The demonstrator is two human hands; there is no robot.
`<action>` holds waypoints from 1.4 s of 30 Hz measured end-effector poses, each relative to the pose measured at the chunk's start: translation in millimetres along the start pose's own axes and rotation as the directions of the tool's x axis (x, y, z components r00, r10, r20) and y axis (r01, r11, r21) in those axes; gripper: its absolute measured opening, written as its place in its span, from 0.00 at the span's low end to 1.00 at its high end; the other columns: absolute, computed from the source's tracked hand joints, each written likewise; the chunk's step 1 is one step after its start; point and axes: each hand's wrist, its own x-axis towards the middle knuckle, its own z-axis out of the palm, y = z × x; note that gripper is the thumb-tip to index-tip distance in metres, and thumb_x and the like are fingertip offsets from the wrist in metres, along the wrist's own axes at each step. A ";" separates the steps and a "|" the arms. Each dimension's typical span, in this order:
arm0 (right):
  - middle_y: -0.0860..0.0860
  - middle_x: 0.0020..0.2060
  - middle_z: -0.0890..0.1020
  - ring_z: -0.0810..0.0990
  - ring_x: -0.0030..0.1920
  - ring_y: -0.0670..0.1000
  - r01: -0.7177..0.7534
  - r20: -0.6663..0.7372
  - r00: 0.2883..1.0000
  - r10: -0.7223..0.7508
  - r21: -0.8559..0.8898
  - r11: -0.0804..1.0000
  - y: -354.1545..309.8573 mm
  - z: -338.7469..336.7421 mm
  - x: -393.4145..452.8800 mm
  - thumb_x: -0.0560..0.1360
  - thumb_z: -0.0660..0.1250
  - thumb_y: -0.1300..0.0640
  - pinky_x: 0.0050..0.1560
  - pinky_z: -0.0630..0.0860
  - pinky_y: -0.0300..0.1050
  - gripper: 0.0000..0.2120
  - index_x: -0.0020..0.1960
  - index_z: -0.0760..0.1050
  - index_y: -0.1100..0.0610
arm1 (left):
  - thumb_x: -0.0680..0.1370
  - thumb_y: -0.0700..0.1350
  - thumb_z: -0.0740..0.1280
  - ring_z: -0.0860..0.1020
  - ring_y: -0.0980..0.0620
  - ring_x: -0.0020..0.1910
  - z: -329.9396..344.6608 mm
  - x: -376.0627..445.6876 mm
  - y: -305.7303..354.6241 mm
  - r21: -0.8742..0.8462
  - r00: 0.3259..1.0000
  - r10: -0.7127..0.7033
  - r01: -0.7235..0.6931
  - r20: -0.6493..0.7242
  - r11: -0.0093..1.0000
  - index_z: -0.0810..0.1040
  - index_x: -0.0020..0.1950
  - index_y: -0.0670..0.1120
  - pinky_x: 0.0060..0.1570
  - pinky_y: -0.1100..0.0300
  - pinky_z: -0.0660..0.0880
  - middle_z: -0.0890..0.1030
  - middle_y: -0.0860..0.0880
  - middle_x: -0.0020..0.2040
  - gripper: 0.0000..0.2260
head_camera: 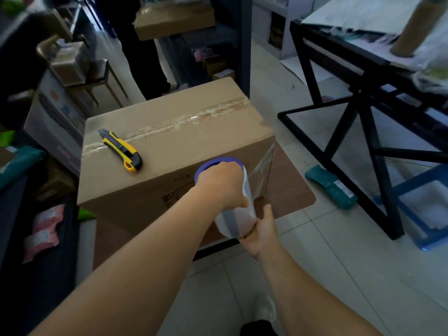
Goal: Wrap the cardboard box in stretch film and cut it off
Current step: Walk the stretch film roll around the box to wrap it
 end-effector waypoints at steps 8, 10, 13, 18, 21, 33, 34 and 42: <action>0.63 0.59 0.80 0.79 0.59 0.62 0.055 -0.030 0.998 -0.053 0.064 0.996 26.2 9.1 7.2 0.76 0.51 0.30 0.59 0.77 0.56 0.37 0.69 0.71 0.59 | 0.72 0.52 0.71 0.70 0.52 0.31 0.9 -6.8 -28.5 0.037 0.990 0.139 -0.138 -0.018 0.990 0.67 0.34 0.45 0.34 0.58 0.71 0.70 0.50 0.30 0.17; 0.63 0.58 0.81 0.79 0.59 0.62 0.105 -0.021 0.994 -0.104 0.099 0.990 37.0 17.3 2.4 0.77 0.50 0.31 0.58 0.77 0.55 0.36 0.67 0.73 0.59 | 0.71 0.52 0.72 0.70 0.53 0.31 2.5 -10.7 -39.6 0.036 0.983 0.182 -0.181 -0.028 0.983 0.67 0.34 0.46 0.32 0.60 0.70 0.70 0.50 0.31 0.17; 0.62 0.56 0.81 0.80 0.56 0.60 0.178 -0.027 0.984 -0.176 0.165 0.970 58.8 31.4 -5.8 0.78 0.49 0.32 0.58 0.76 0.54 0.35 0.66 0.73 0.59 | 0.72 0.52 0.71 0.69 0.53 0.29 1.5 -19.1 -55.5 0.078 0.965 0.260 -0.256 -0.039 0.963 0.67 0.35 0.46 0.28 0.62 0.67 0.70 0.50 0.31 0.16; 0.61 0.59 0.81 0.79 0.59 0.60 0.263 -0.047 0.964 -0.260 0.249 0.932 93.7 51.8 -9.8 0.77 0.49 0.31 0.62 0.74 0.55 0.36 0.69 0.72 0.58 | 0.71 0.50 0.71 0.68 0.52 0.29 2.9 -33.9 -80.6 0.155 0.934 0.354 -0.343 -0.053 0.927 0.68 0.35 0.45 0.30 0.60 0.68 0.67 0.50 0.30 0.15; 0.62 0.57 0.81 0.79 0.58 0.60 0.280 -0.077 0.960 -0.269 0.250 0.927 110.7 58.6 -12.8 0.77 0.49 0.31 0.61 0.75 0.55 0.36 0.67 0.73 0.58 | 0.70 0.51 0.72 0.66 0.53 0.28 4.7 -43.1 -94.2 0.152 0.925 0.374 -0.360 -0.071 0.920 0.65 0.33 0.46 0.28 0.61 0.66 0.66 0.50 0.29 0.17; 0.60 0.57 0.80 0.79 0.56 0.58 0.241 -0.071 0.971 -0.230 0.250 0.938 153.3 74.4 -28.7 0.77 0.51 0.32 0.53 0.77 0.51 0.34 0.65 0.72 0.58 | 0.71 0.51 0.73 0.69 0.55 0.31 10.0 -78.8 -127.0 0.088 0.957 0.273 -0.265 -0.097 0.960 0.68 0.37 0.46 0.30 0.64 0.65 0.71 0.50 0.34 0.15; 0.60 0.56 0.80 0.79 0.56 0.59 0.240 -0.062 0.971 -0.231 0.248 0.939 155.3 76.4 -30.7 0.77 0.51 0.32 0.53 0.77 0.51 0.33 0.66 0.72 0.58 | 0.71 0.50 0.73 0.69 0.55 0.31 10.2 -81.2 -128.7 0.087 0.958 0.266 -0.258 -0.104 0.962 0.69 0.38 0.46 0.30 0.63 0.66 0.71 0.50 0.34 0.14; 0.60 0.53 0.81 0.79 0.53 0.58 0.262 -0.071 0.965 -0.252 0.227 0.938 179.2 85.3 -39.0 0.77 0.51 0.32 0.55 0.77 0.52 0.33 0.64 0.74 0.57 | 0.71 0.51 0.73 0.71 0.54 0.33 15.8 -100.5 -147.7 0.076 0.966 0.247 -0.242 -0.078 0.967 0.69 0.38 0.46 0.33 0.62 0.68 0.72 0.50 0.33 0.15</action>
